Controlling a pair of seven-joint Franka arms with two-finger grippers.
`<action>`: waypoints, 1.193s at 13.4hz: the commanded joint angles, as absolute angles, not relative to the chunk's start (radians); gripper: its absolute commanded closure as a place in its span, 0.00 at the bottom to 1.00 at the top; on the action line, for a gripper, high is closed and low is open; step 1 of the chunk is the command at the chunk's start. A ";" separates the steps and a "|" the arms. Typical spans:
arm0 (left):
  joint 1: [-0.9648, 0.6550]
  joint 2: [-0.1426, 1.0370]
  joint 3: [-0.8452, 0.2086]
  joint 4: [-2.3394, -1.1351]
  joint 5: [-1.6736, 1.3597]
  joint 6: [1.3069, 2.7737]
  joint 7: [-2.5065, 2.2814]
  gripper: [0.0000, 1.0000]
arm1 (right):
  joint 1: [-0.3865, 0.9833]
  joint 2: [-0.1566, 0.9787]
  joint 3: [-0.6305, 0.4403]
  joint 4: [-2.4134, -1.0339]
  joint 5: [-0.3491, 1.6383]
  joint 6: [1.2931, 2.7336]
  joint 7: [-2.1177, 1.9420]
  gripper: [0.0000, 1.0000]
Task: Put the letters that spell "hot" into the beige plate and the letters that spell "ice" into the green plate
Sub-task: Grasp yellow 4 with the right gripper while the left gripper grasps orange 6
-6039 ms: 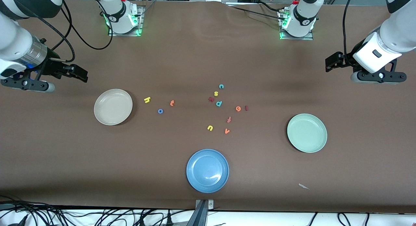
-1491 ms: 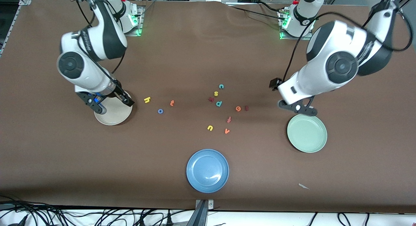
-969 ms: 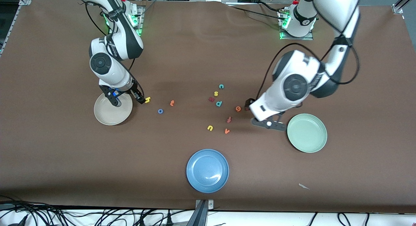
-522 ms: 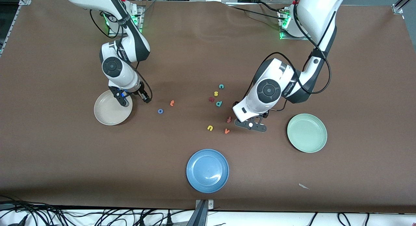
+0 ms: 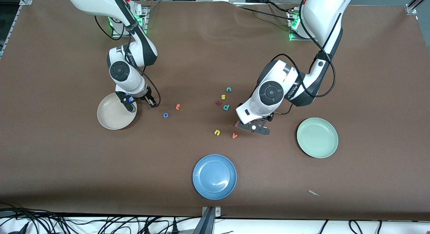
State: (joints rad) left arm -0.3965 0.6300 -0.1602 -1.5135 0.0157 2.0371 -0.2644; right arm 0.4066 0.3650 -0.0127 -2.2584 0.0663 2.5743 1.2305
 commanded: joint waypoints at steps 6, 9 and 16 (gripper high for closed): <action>-0.436 0.620 -0.156 -1.557 0.038 2.029 -0.201 0.00 | 0.403 0.403 -0.008 -2.270 0.075 2.655 1.204 0.42; -0.439 0.624 -0.156 -1.597 0.040 2.057 -0.071 0.00 | 0.403 0.413 -0.008 -2.270 0.075 2.654 1.198 0.42; -0.440 0.653 -0.155 -1.724 0.126 2.275 0.060 0.07 | 0.400 0.416 -0.008 -2.270 0.075 2.652 1.192 0.51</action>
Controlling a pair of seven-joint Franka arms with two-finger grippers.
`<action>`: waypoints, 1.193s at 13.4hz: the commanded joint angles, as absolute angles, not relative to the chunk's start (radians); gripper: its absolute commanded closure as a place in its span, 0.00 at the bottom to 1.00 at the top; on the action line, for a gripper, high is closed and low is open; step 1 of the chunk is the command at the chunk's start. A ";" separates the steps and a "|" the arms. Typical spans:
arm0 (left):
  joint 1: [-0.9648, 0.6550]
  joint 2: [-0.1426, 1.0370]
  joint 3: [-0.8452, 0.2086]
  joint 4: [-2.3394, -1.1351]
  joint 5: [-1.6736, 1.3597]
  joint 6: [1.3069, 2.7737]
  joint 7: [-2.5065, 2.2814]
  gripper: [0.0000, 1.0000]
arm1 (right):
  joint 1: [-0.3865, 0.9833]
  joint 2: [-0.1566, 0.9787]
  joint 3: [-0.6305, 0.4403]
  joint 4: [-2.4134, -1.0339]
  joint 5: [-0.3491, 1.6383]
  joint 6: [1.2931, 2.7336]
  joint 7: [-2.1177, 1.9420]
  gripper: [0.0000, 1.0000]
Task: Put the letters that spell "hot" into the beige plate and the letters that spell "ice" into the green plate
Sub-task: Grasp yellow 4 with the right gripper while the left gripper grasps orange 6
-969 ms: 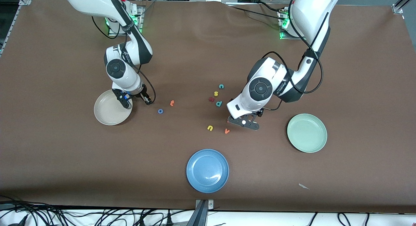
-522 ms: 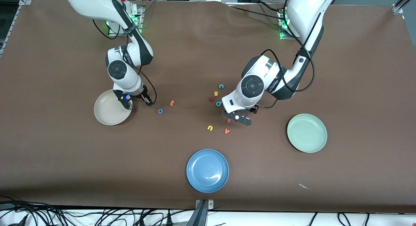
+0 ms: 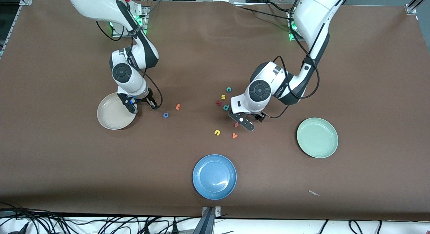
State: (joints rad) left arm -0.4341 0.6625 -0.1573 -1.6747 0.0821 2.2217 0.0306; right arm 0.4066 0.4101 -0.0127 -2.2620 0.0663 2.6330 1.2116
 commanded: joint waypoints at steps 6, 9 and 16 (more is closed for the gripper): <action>-0.468 0.661 -0.153 -1.759 0.140 2.324 0.058 0.40 | 0.400 0.414 -0.008 -2.269 0.075 2.645 1.189 0.86; -0.469 0.664 -0.153 -1.775 0.140 2.347 0.058 0.39 | 0.402 0.410 -0.008 -2.263 0.075 2.642 1.192 0.87; -0.472 0.690 -0.155 -1.775 0.222 2.381 0.041 0.52 | 0.402 0.318 -0.021 -2.131 0.057 2.355 1.183 0.88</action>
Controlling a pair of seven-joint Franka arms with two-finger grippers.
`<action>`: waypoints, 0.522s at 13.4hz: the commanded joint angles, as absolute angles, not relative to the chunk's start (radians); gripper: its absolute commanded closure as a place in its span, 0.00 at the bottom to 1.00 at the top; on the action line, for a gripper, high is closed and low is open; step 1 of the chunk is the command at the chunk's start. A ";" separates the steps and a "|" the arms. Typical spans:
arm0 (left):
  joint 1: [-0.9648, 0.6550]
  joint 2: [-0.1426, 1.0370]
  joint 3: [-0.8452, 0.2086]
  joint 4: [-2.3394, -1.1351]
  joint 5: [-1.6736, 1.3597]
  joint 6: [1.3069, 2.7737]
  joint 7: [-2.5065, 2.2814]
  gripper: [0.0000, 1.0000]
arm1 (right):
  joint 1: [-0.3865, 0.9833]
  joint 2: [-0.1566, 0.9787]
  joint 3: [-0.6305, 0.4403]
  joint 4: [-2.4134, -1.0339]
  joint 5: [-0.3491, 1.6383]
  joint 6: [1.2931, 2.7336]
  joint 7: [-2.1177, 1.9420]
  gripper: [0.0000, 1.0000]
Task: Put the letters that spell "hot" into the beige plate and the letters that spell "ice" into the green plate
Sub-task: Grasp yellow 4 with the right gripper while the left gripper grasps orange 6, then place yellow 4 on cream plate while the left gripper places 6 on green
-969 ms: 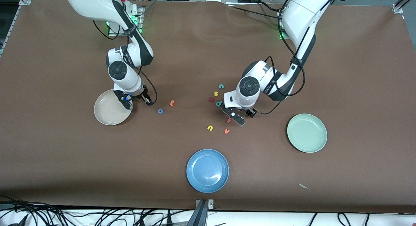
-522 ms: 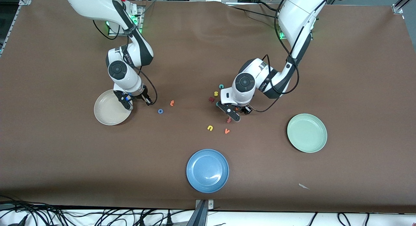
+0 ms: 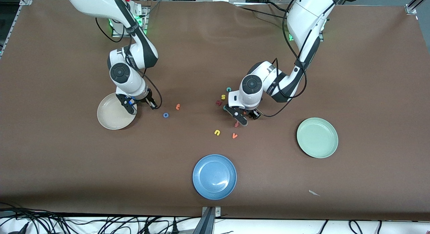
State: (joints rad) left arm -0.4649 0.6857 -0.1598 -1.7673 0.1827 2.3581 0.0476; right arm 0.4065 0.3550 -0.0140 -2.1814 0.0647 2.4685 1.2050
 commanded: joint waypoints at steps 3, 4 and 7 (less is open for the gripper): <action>-0.472 0.683 -0.155 -1.773 0.224 2.378 0.041 0.97 | 0.402 0.293 -0.139 -2.079 0.054 2.205 0.963 0.88; -0.472 0.669 -0.156 -1.769 0.224 2.367 0.041 1.00 | 0.402 0.287 -0.184 -2.079 0.052 2.191 0.881 0.88; -0.450 0.617 -0.155 -1.755 0.210 2.347 0.049 1.00 | 0.397 0.302 -0.282 -2.083 0.052 2.187 0.657 0.88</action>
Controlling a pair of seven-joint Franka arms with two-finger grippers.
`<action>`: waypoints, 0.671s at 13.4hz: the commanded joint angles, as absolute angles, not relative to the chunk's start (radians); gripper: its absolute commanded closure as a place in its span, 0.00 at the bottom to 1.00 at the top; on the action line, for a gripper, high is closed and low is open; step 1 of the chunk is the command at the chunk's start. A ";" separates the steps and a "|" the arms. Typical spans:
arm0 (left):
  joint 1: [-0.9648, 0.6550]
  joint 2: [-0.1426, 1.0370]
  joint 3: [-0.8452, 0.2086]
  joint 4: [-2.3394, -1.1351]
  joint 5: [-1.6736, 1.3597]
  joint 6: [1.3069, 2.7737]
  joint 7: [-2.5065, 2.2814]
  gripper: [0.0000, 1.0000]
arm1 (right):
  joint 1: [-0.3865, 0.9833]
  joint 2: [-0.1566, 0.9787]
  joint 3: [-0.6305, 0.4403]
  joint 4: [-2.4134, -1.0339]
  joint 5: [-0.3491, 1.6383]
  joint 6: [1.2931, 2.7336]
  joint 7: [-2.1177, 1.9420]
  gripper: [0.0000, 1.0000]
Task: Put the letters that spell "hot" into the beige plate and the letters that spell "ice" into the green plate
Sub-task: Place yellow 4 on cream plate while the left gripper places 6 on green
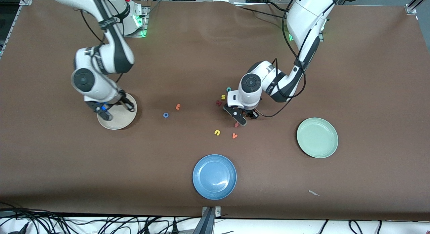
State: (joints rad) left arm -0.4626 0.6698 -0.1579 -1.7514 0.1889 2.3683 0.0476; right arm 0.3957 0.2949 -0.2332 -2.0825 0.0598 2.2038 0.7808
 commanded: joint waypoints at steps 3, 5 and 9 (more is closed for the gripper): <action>-0.390 0.548 -0.152 -1.752 0.213 2.263 0.078 1.00 | 0.388 0.343 -0.334 -2.089 0.052 2.201 0.533 0.88; -0.313 0.525 -0.152 -1.753 0.213 2.243 0.136 1.00 | 0.380 0.376 -0.344 -2.100 0.052 2.238 0.497 0.88; -0.155 0.525 -0.152 -1.769 0.213 2.210 0.167 0.99 | 0.371 0.393 -0.345 -2.131 0.052 2.299 0.472 0.86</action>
State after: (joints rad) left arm -0.2198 0.5361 -0.1398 -1.7368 0.1890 2.2181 0.1513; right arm 0.3779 0.3984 -0.3443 -2.1147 0.0598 2.2790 0.4970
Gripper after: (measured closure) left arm 0.722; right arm 0.744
